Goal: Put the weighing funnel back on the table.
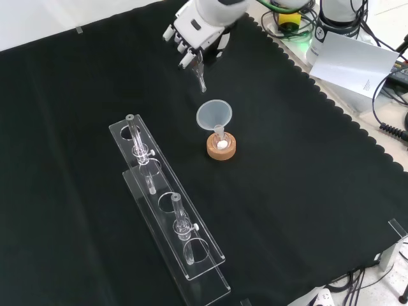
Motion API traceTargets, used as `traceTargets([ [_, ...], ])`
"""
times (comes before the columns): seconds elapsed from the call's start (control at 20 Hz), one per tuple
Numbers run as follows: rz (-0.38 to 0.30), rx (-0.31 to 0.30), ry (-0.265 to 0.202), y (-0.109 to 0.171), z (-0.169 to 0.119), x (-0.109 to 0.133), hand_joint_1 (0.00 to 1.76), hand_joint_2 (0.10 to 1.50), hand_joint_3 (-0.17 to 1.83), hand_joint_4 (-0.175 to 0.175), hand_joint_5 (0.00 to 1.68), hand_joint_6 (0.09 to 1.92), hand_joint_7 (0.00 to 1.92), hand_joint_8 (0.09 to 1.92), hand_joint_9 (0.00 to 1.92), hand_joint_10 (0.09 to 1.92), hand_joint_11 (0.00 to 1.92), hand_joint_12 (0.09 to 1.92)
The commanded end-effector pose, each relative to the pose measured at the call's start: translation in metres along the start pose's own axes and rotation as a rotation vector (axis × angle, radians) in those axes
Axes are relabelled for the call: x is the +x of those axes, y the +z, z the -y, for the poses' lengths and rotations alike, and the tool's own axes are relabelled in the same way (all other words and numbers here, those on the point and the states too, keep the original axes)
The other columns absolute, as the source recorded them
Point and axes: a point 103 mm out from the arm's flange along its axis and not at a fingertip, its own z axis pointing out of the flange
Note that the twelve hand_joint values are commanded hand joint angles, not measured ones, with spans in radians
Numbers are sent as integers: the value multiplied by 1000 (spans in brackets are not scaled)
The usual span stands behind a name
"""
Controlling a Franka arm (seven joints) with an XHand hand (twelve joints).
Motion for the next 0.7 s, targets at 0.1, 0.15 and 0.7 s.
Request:
traceTargets([
  [0.1,-182,-3,14,16,2,-16,1121,686,604,175,1277,643,1383,253,1492,87,1092,865],
  [0.15,-196,-1,17,19,2,-18,1121,686,604,175,1277,644,1383,253,1492,87,1092,864],
  [0.7,-324,-7,29,57,-10,-30,1120,687,604,175,1275,648,1384,251,1492,87,1097,857],
])
